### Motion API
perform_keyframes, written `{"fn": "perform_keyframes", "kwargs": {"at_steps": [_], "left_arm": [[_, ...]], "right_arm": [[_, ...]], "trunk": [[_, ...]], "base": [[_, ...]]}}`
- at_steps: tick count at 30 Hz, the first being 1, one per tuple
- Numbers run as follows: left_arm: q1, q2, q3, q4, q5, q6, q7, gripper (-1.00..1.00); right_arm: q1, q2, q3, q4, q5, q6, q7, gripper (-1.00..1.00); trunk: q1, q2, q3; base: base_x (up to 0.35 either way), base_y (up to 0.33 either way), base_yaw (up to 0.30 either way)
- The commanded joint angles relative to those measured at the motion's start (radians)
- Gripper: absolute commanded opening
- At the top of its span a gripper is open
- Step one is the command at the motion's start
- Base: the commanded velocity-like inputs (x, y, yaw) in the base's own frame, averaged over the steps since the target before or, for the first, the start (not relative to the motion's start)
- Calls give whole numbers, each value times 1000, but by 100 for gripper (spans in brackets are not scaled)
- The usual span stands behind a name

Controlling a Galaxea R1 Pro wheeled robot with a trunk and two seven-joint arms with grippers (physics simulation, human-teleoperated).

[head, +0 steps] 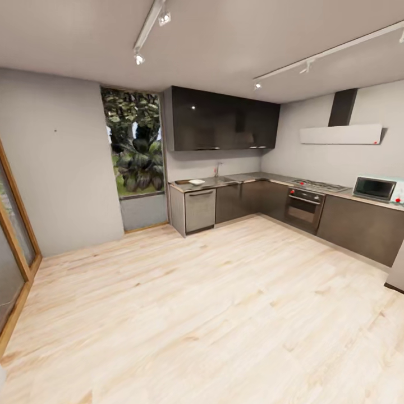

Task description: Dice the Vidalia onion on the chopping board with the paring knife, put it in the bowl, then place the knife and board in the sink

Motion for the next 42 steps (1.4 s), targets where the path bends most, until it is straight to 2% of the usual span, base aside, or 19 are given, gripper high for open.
{"fn": "perform_keyframes", "kwargs": {"at_steps": [1, 25, 42], "left_arm": [[0, 0, 1, 0, 0, -2, 0, 100], [0, 0, 1, 1, 0, -2, 0, 100], [0, 1, 1, 1, 0, -2, 0, 100]], "right_arm": [[0, 0, 0, 1, 0, -3, -3, 100], [0, 0, 0, 1, 0, -3, -3, 100], [0, 0, 0, 1, 0, -3, -3, 100]], "trunk": [[1, 0, 0], [1, 0, 0], [1, 0, 0]], "base": [[320, 0, 0], [320, -85, -7], [320, -105, -224]]}}
